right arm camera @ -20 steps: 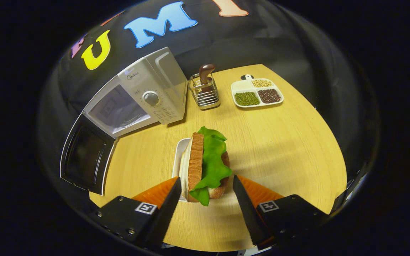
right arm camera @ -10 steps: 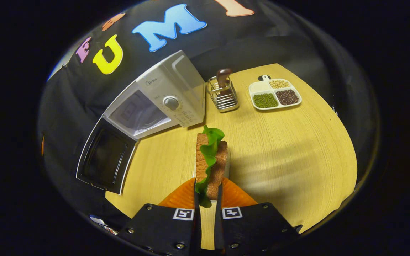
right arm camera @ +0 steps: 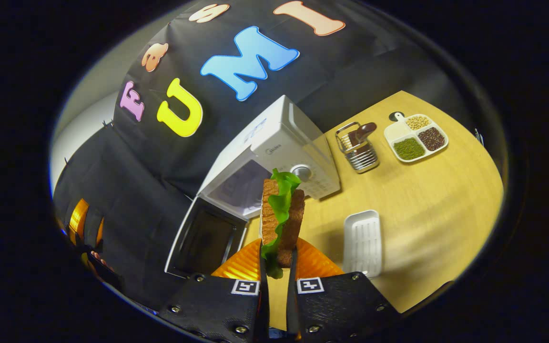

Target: Open the microwave oven with the left hand, put the food in, and close the microwave oven.

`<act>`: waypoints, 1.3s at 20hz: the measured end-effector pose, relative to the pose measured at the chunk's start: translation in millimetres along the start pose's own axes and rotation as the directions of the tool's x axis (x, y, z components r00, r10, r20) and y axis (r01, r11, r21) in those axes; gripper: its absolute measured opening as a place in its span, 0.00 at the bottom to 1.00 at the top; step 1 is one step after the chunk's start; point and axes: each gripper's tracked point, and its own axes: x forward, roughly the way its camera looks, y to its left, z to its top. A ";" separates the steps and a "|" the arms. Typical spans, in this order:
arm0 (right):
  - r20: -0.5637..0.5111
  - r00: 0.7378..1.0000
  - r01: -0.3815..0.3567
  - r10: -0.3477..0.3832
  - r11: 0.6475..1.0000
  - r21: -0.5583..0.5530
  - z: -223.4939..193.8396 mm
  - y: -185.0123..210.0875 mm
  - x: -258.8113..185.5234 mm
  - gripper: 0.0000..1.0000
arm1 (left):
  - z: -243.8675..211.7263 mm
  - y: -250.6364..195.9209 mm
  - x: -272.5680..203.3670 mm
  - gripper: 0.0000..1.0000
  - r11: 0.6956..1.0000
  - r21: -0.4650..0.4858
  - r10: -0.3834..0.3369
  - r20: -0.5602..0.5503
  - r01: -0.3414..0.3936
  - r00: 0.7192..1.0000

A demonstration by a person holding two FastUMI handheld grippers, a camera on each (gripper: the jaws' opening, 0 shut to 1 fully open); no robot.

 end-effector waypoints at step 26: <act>0.300 0.925 -0.007 -0.232 0.780 0.626 18.3 51.1 283.6 0.14 | 19.2 194.9 -0.3 0.96 0.996 0.048 0.077 -0.003 -0.076 0.997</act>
